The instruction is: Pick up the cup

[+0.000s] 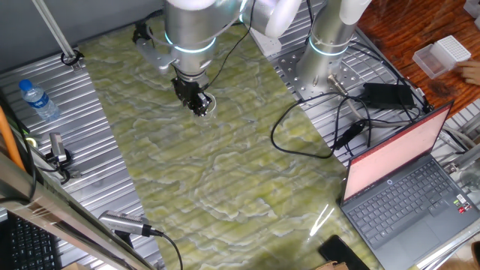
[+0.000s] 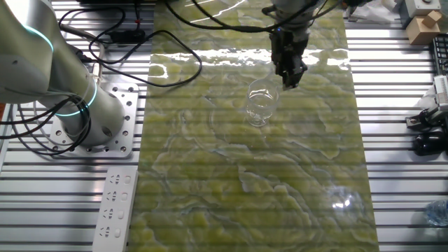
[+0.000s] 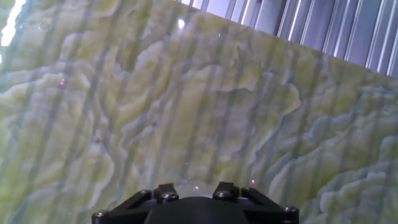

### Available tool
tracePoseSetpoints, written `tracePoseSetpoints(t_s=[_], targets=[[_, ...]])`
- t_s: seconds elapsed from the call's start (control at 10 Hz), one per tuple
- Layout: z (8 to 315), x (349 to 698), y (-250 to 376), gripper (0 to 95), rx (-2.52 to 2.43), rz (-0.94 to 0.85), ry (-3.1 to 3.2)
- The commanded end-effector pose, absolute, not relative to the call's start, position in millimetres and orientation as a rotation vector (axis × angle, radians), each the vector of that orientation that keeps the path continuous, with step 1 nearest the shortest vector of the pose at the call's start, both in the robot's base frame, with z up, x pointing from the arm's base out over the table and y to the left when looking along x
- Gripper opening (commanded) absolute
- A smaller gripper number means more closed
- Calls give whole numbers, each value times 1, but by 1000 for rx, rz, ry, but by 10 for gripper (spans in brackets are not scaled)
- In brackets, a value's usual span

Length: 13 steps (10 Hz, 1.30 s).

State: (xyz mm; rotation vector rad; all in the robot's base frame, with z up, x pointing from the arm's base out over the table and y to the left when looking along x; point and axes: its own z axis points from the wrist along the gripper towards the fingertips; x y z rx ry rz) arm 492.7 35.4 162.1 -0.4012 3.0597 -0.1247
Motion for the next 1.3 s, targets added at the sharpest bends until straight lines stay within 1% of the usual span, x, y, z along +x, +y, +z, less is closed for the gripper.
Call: tracePoseSetpoints(t_s=[0.1,0.5,1.1,1.3], targets=[[165,491,36,950,-282,-62,3060],[163,489,35,950,-295,-66,3065],[143,489,34,950,-324,-108,3066],[140,489,34,950,-333,-129,3065]])
